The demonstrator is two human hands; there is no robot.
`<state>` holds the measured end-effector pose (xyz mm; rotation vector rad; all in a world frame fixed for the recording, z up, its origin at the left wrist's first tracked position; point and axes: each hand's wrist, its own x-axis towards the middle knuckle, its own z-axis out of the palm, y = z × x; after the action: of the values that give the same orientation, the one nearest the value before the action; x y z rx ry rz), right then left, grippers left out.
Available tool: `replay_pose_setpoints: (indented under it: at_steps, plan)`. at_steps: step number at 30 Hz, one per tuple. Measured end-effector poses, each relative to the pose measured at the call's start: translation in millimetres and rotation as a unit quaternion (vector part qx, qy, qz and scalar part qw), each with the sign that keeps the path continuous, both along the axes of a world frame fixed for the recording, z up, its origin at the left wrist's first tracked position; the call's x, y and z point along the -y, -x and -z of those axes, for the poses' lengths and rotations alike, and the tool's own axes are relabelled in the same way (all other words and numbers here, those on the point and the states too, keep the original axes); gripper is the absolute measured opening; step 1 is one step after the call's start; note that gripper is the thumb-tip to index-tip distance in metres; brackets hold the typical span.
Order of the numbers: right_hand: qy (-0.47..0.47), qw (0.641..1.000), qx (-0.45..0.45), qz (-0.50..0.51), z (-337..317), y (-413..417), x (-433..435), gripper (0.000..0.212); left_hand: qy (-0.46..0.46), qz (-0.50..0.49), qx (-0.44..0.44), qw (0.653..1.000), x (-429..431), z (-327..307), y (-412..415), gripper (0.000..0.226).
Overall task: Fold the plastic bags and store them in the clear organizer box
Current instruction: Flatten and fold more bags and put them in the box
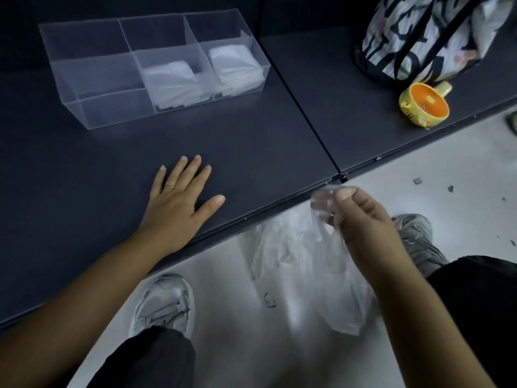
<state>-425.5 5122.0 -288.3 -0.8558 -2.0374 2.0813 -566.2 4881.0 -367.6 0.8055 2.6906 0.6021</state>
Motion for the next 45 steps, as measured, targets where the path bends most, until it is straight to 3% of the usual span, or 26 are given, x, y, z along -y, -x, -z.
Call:
replay_pose_setpoints:
  at_steps: [1, 3, 7, 10, 11, 13, 15, 18, 21, 23, 26, 28, 30, 33, 35, 38, 42, 45]
  plan:
    - [0.050, 0.998, -0.032, -0.013, -18, 13, 10, 0.022, -0.077, -0.023, 0.087, 0.993, -1, -8, 0, 0.074]
    - [0.182, 0.979, -0.082, -0.046, -45, 42, 31, 0.020, -0.250, -0.089, 0.270, 0.926, -2, -26, -6, 0.072]
    - [0.380, 0.912, -0.132, -0.086, -79, 90, 59, 0.036, -0.400, -0.108, 0.423, 0.806, 5, -44, -9, 0.089]
    - [0.431, 0.878, -0.178, -0.108, -81, 108, 56, 0.039, -0.500, -0.047, 0.523, 0.689, 17, -51, 4, 0.071]
    - [0.419, 0.886, -0.171, -0.098, -74, 110, 53, 0.036, -0.532, -0.038, 0.535, 0.655, 20, -55, 9, 0.063]
    - [0.330, 0.937, -0.099, -0.052, -53, 111, 42, 0.031, -0.575, -0.062, 0.541, 0.611, 27, -60, 16, 0.054]
    - [0.177, 0.983, 0.035, -0.013, -31, 112, 33, 0.029, -0.586, -0.112, 0.523, 0.609, 31, -63, 22, 0.051]
    - [-0.085, 0.977, 0.180, 0.070, -8, 110, 25, 0.029, -0.563, -0.202, 0.459, 0.656, 37, -59, 31, 0.046]
    - [-0.247, 0.961, 0.045, 0.112, -9, 110, 38, 0.026, -0.533, -0.239, 0.423, 0.693, 38, -56, 34, 0.047]
    - [-0.252, 0.967, -0.015, 0.022, -12, 117, 56, 0.035, -0.503, -0.249, 0.408, 0.720, 36, -53, 33, 0.044]
    - [-0.315, 0.942, 0.049, -0.107, 0, 136, 73, 0.061, -0.445, -0.258, 0.404, 0.757, 32, -47, 34, 0.055]
    - [-0.299, 0.942, 0.091, -0.121, 10, 149, 77, 0.069, -0.403, -0.274, 0.380, 0.786, 27, -45, 42, 0.066]
    - [-0.250, 0.953, 0.106, -0.135, 19, 157, 79, 0.065, -0.383, -0.280, 0.346, 0.810, 20, -44, 54, 0.071]
    - [-0.186, 0.963, 0.075, -0.179, 30, 161, 85, 0.038, -0.386, -0.250, 0.304, 0.835, 6, -43, 67, 0.067]
    - [-0.161, 0.965, 0.055, -0.202, 32, 161, 89, 0.033, -0.409, -0.261, 0.311, 0.817, 1, -39, 70, 0.052]
    - [-0.103, 0.971, 0.031, -0.214, 32, 158, 89, 0.035, -0.465, -0.307, 0.387, 0.735, 4, -35, 67, 0.021]
    - [-0.029, 0.972, -0.002, -0.234, 27, 146, 99, 0.033, -0.517, -0.318, 0.515, 0.606, 13, -35, 55, 0.026]
    - [-0.008, 0.981, -0.028, -0.192, 25, 138, 112, 0.026, -0.532, -0.304, 0.534, 0.583, 17, -41, 46, 0.033]
